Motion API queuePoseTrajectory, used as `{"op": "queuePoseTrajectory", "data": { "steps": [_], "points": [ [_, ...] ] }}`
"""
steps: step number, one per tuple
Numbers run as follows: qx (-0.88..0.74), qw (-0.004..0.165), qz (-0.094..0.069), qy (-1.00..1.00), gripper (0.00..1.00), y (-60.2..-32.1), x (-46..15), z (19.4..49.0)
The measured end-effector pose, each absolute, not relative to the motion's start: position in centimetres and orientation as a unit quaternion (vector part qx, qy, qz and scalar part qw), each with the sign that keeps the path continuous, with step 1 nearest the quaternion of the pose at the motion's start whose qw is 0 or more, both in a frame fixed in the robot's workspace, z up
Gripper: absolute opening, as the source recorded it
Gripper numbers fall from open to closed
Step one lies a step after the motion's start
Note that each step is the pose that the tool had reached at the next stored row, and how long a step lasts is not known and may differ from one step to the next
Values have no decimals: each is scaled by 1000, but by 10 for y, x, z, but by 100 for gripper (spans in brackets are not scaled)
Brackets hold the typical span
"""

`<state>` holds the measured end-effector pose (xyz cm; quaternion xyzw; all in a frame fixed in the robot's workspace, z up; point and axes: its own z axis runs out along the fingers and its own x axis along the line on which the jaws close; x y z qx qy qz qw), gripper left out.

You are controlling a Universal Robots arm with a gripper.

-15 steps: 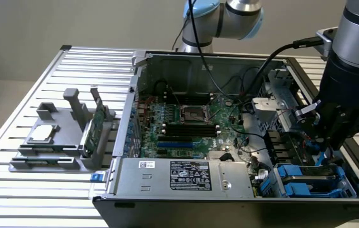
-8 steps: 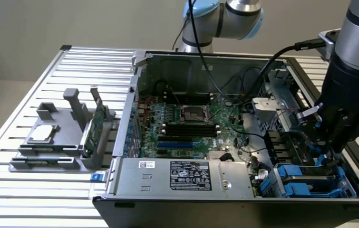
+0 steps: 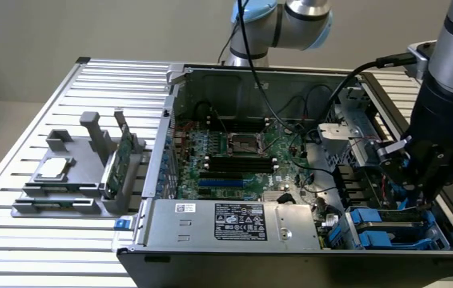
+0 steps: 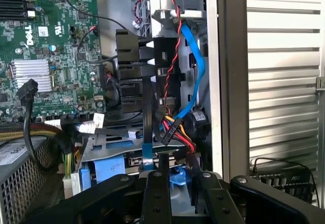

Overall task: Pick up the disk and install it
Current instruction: 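Insert the first disk wire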

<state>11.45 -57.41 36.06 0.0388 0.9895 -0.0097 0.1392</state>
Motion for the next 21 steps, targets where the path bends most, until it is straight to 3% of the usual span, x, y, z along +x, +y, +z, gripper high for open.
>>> {"op": "queuePoseTrajectory", "data": {
  "steps": [21],
  "points": [
    [185, 136, -29, 973, 27, -574, 115, 361]
  ]
}}
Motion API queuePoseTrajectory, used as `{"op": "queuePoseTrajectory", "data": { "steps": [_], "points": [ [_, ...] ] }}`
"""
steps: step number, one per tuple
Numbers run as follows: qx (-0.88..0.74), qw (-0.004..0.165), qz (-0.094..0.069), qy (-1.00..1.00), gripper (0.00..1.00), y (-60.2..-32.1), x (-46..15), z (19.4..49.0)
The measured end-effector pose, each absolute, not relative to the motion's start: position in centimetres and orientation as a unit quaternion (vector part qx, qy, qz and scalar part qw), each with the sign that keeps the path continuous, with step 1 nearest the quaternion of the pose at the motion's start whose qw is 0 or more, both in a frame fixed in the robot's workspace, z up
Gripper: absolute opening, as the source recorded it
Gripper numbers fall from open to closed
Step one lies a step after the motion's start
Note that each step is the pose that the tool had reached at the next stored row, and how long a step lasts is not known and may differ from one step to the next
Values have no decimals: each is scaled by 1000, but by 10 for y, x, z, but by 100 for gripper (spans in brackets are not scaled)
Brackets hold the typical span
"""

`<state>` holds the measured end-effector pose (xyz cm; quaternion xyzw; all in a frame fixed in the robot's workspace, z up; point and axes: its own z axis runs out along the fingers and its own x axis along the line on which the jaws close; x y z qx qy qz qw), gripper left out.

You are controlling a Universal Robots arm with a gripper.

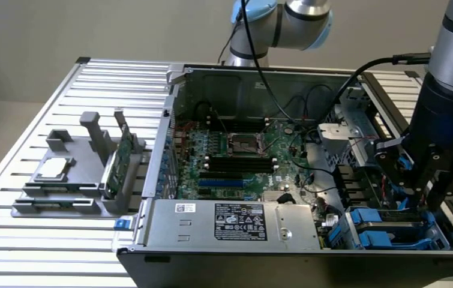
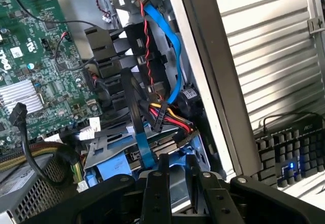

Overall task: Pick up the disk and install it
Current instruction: 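Insert the first disk wire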

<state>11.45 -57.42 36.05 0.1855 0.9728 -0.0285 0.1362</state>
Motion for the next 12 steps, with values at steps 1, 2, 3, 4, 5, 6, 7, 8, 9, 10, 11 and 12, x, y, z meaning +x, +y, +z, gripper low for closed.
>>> {"op": "queuePoseTrajectory", "data": {
  "steps": [1, 2, 3, 4, 5, 6, 7, 8, 9, 10, 11, 12],
  "points": [
    [192, 136, -29, 971, 27, -574, 115, 361],
    [199, 136, -30, 970, 27, -574, 115, 361],
    [205, 135, -29, 969, 27, -574, 115, 361],
    [210, 135, -28, 968, 27, -574, 115, 361],
    [215, 134, -27, 967, 27, -574, 115, 361],
    [220, 134, -26, 966, 27, -574, 115, 361],
    [225, 133, -24, 965, 27, -574, 115, 361],
    [230, 133, -23, 964, 27, -574, 115, 361],
    [234, 132, -20, 963, 27, -574, 115, 361],
    [237, 131, -16, 963, 27, -574, 115, 360],
    [238, 130, -13, 962, 27, -574, 116, 361],
    [238, 130, -10, 962, 27, -574, 119, 361]
  ]
}}
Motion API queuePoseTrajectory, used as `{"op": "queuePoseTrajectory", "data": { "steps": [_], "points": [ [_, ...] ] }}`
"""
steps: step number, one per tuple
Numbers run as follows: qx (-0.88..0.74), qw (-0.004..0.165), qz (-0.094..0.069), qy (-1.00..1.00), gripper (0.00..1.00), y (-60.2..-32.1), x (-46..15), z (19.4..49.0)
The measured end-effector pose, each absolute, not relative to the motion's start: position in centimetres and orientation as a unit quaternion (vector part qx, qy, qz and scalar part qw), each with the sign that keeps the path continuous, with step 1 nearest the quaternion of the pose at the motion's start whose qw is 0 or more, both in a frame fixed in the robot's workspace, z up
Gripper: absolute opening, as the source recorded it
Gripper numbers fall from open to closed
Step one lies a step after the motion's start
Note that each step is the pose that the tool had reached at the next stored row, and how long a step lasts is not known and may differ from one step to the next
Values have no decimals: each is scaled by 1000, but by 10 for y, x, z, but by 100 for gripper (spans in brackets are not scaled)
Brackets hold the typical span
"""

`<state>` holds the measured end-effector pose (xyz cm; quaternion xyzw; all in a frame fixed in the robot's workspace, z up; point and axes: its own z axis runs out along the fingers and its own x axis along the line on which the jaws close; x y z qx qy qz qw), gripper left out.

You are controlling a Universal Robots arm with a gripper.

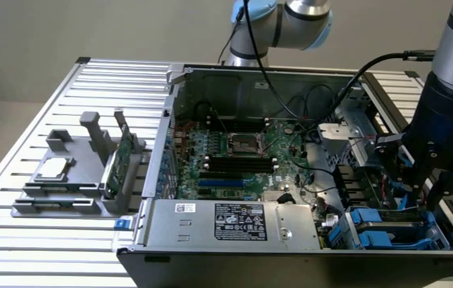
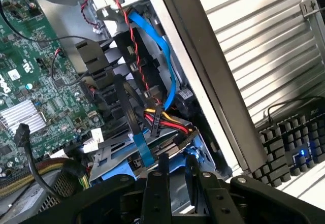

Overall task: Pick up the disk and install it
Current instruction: 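Insert the first disk wire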

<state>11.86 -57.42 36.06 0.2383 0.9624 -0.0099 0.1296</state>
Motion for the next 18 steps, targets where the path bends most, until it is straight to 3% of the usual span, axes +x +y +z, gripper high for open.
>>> {"op": "queuePoseTrajectory", "data": {
  "steps": [9, 18],
  "points": [
    [249, 125, 6, 960, 27, -575, 127, 361],
    [270, 124, 8, 955, 27, -579, 128, 359]
  ]
}}
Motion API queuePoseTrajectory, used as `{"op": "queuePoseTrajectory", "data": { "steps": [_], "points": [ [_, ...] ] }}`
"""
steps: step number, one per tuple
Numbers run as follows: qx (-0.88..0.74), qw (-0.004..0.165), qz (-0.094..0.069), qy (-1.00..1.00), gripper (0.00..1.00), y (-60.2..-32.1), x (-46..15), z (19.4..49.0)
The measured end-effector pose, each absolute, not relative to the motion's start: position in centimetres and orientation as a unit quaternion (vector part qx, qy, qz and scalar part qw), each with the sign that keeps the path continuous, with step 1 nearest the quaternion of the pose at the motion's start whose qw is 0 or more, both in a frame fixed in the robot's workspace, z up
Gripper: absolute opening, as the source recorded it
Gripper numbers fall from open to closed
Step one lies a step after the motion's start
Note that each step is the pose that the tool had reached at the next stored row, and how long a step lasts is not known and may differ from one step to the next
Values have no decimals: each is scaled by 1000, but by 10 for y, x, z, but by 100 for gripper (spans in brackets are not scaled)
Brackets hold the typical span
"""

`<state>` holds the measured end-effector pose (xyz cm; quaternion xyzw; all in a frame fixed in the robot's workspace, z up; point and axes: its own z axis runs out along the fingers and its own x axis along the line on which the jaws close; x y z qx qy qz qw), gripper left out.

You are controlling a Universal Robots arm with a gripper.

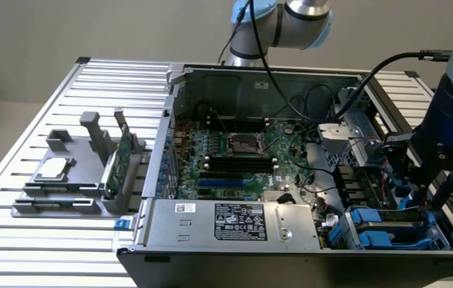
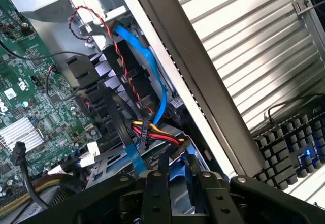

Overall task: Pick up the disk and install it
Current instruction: 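Insert the first disk wire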

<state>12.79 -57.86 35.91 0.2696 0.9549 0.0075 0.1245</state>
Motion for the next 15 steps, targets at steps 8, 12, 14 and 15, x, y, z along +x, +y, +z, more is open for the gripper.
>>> {"op": "queuePoseTrajectory", "data": {
  "steps": [8, 12, 14, 15],
  "points": [
    [281, 124, 9, 952, 27, -585, 129, 356],
    [296, 123, 9, 947, 27, -585, 129, 354],
    [306, 123, 10, 944, 27, -585, 129, 354],
    [311, 123, 10, 942, 27, -585, 129, 353]
  ]
}}
